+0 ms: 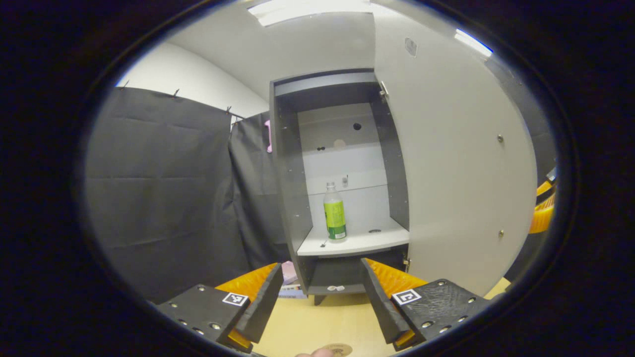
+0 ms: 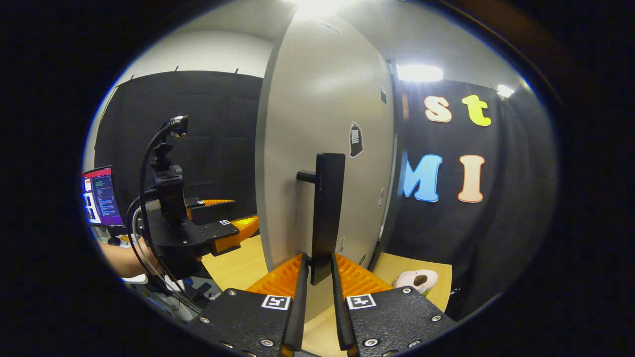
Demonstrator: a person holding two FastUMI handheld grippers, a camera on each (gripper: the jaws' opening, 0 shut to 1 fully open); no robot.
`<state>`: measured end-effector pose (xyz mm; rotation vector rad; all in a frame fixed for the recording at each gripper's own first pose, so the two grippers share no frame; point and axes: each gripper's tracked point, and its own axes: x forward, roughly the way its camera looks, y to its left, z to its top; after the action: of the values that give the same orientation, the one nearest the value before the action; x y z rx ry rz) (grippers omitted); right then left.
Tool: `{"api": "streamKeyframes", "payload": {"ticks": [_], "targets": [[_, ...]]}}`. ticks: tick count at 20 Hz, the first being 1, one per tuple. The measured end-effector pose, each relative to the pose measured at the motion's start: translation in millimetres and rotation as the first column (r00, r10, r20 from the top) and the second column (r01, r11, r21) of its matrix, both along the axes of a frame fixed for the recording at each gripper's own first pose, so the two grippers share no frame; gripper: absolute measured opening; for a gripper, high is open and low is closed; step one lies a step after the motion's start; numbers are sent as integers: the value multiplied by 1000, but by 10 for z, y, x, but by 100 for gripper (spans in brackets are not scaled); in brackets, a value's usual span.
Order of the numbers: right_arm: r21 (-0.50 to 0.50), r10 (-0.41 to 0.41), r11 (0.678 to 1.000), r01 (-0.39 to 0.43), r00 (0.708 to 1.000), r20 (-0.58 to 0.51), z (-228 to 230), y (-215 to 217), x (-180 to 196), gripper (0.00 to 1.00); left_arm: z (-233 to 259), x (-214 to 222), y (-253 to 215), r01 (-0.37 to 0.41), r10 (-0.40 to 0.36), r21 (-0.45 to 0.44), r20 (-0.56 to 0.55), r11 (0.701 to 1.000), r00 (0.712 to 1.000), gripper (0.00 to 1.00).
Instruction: Open the cabinet door with the right hand, grasp the bottle in the cabinet with the left hand and place it on the coaster, then close the cabinet door with the right hand.
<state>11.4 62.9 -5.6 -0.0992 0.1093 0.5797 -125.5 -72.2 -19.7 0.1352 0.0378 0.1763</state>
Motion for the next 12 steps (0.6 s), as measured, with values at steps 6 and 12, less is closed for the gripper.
{"api": "streamKeyframes", "payload": {"ticks": [6,12], "targets": [[-66,-123,990,127,991,59,4,-118,82,29,96,540,-17,50,-43,-66,102,997,994,89],[-91,-243,964,251,966,89,39,-279,86,37,-25,1279,14,115,-108,-112,69,987,992,94]]}}
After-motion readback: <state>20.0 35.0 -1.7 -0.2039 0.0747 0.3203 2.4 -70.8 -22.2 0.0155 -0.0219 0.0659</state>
